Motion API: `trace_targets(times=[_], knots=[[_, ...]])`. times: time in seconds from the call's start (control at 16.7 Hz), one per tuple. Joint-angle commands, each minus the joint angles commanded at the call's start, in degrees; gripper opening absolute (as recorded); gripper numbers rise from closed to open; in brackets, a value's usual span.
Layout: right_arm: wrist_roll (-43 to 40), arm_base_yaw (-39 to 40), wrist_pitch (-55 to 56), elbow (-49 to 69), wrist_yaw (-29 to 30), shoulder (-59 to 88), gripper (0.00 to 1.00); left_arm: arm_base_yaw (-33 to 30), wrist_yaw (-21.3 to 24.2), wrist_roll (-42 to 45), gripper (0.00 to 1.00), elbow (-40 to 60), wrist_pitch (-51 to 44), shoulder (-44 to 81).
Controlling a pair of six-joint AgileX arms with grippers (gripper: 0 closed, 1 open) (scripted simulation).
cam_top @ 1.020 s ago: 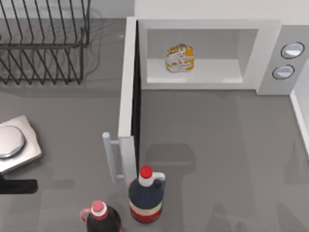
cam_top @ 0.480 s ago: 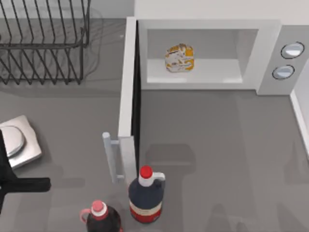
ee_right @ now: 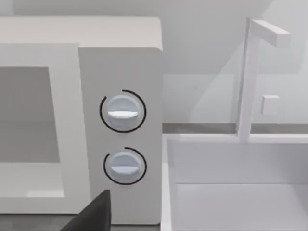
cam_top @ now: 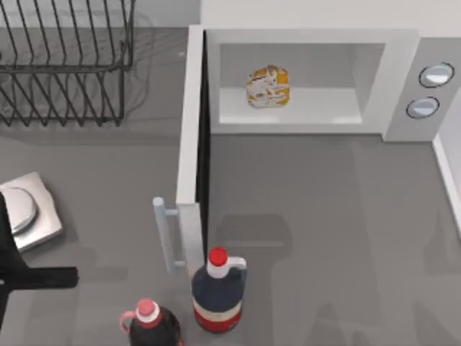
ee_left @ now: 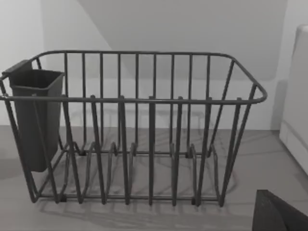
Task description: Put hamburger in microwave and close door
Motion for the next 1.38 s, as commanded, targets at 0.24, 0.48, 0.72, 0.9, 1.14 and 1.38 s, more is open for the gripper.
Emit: trace_targets(times=[0.24, 0.48, 0.72, 0.9, 1.14, 1.38], knots=[[0.00, 0.00, 0.00, 0.00, 0.00, 0.00, 1.00, -3.97, -3.96, 0.12, 0.00, 1.31, -1.98, -0.86], [0.00, 0.00, 0.00, 0.00, 0.00, 0.00, 1.00, -4.27, -4.29, 0.17, 0.00, 1.38, -2.34, -0.85], [0.00, 0.00, 0.00, 0.00, 0.00, 0.00, 1.00, -4.15, -3.67, -1.98, 0.00, 5.16, -5.46, 3.11], [0.00, 0.00, 0.00, 0.00, 0.00, 0.00, 1.00, -3.78, -1.73, -6.20, 0.00, 12.72, -11.65, 12.42], [0.00, 0.00, 0.00, 0.00, 0.00, 0.00, 1.00, -2.24, 3.15, -13.30, 0.00, 25.44, -22.42, 30.54], [0.00, 0.00, 0.00, 0.00, 0.00, 0.00, 1.00, 0.55, 9.52, -19.90, 0.00, 37.56, -33.01, 47.32]])
